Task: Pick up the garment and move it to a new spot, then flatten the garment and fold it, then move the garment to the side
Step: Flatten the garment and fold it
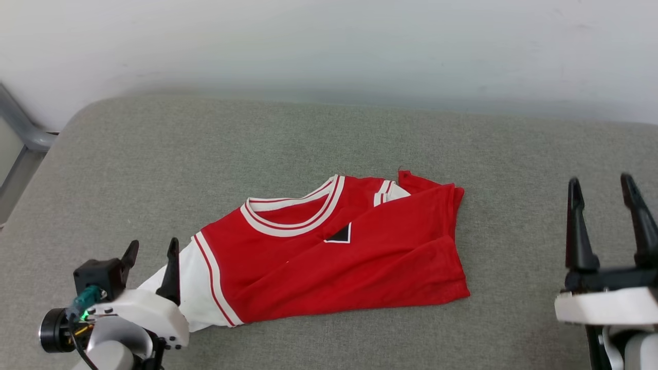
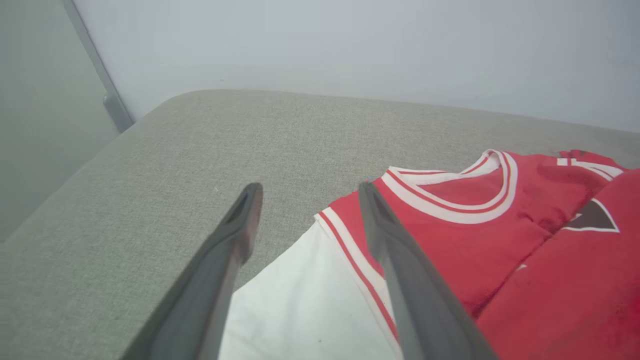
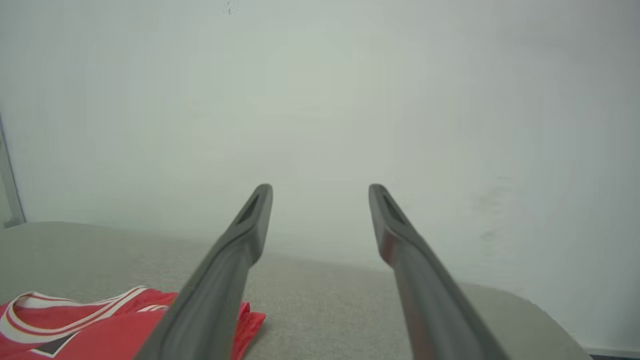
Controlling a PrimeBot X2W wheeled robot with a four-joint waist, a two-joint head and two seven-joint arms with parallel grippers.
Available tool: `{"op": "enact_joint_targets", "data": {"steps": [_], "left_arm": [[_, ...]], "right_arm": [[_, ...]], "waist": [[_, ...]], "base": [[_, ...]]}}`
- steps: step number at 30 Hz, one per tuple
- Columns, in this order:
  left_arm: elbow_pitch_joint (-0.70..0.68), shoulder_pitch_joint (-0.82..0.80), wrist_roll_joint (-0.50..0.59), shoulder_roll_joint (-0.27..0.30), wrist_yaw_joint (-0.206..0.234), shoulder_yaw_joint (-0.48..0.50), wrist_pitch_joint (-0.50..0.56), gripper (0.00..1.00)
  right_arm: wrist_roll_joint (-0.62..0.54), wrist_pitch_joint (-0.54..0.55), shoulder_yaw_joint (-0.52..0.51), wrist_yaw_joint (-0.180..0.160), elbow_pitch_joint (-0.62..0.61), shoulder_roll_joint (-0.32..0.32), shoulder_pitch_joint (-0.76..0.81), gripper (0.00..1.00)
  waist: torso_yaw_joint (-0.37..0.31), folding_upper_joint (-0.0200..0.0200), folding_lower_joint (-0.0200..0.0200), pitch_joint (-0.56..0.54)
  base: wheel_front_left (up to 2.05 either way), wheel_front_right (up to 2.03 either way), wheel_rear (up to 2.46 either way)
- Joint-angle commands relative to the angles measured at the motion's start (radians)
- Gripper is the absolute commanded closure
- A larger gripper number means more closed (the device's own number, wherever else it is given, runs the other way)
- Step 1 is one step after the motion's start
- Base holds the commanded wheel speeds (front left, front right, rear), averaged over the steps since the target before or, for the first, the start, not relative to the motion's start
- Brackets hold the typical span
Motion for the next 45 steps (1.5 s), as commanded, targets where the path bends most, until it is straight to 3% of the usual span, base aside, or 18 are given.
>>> {"op": "enact_joint_targets", "data": {"steps": [1,8,13,21,26,31,37,45], "left_arm": [[-0.009,0.014,0.014,-0.009,0.006,0.010,-0.002,0.00],[-0.157,0.140,0.246,-0.105,0.043,0.177,-0.002,0.00],[-0.220,0.205,0.364,-0.178,0.026,0.253,-0.002,0.00],[-0.241,0.245,0.491,-0.279,-0.037,0.336,-0.002,0.00],[-0.234,0.234,0.541,-0.332,-0.081,0.379,-0.002,0.00],[-0.236,0.210,0.585,-0.379,-0.120,0.415,-0.002,0.00],[-0.234,0.180,0.625,-0.438,-0.165,0.450,-0.003,0.00],[-0.236,0.144,0.669,-0.491,-0.213,0.490,-0.003,0.00]], "right_arm": [[-0.007,-0.002,0.002,-0.001,-0.008,0.001,-0.019,0.00],[-0.022,-0.002,0.106,-0.001,0.020,-0.091,-0.175,0.00],[0.035,0.034,0.228,-0.001,0.143,-0.192,-0.289,0.00],[0.250,0.390,0.564,-0.001,0.253,-0.397,-0.453,0.00],[0.430,0.645,0.796,-0.001,0.246,-0.526,-0.535,0.00],[0.576,0.820,0.959,-0.001,0.236,-0.623,-0.625,0.00],[0.661,0.898,1.097,-0.001,0.282,-0.667,-0.720,0.00],[0.708,0.912,1.313,-0.001,0.403,-0.659,-0.774,0.00]], "waist": [[0.002,0.0000,0.0001,-0.001],[0.019,0.0000,0.0001,0.008],[0.036,0.0000,0.0001,0.016],[0.068,0.0000,0.0001,0.037],[0.093,0.0000,0.0001,0.069],[0.119,0.0000,0.0001,0.114],[0.154,0.0000,0.0001,0.183],[0.184,0.0000,0.0001,0.258]], "base": [[0.00,0.00,0.00],[0.00,0.00,0.00],[0.00,0.00,0.00],[0.00,0.00,0.00],[0.00,0.00,0.00],[0.00,0.00,0.00],[0.00,0.00,0.00],[0.00,0.00,0.00]]}}
